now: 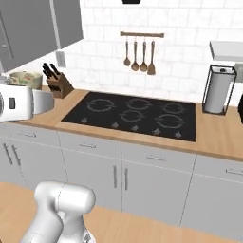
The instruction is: Gather all objects into one cabinet and sort the glasses and bowls to opposite sides.
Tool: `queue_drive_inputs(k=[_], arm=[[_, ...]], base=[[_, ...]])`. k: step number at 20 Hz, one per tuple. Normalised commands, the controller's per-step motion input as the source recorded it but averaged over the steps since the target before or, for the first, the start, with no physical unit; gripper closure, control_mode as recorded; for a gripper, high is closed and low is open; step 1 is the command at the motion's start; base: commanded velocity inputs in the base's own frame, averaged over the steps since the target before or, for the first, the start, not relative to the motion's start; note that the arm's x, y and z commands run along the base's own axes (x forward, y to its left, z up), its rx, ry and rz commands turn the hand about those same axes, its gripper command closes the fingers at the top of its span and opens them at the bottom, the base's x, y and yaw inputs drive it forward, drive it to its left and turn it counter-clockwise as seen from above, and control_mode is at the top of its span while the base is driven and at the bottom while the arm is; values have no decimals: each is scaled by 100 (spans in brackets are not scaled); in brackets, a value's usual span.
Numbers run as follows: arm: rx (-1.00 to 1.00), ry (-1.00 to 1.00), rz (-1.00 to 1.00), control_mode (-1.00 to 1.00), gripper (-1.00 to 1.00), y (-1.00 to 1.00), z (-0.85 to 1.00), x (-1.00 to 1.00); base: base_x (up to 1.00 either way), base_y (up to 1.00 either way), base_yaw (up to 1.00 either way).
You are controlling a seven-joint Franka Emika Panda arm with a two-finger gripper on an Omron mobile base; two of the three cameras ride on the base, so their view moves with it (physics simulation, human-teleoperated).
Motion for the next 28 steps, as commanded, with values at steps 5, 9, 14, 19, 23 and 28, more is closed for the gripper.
queue_drive_inputs(k=[5, 9, 14, 19, 23, 28], arm=[[0, 0, 0, 100, 100, 0, 0, 0], [0, 0, 0, 100, 100, 0, 0, 0], [0, 0, 0, 100, 100, 0, 0, 0], [0, 0, 0, 100, 100, 0, 0, 0], [0, 0, 0, 100, 100, 0, 0, 0], [0, 0, 0, 100, 100, 0, 0, 0]], base=[[5, -100, 0], [24, -100, 0], [61, -77, 9], [18, -100, 0], [-3, -100, 0], [0, -100, -3]])
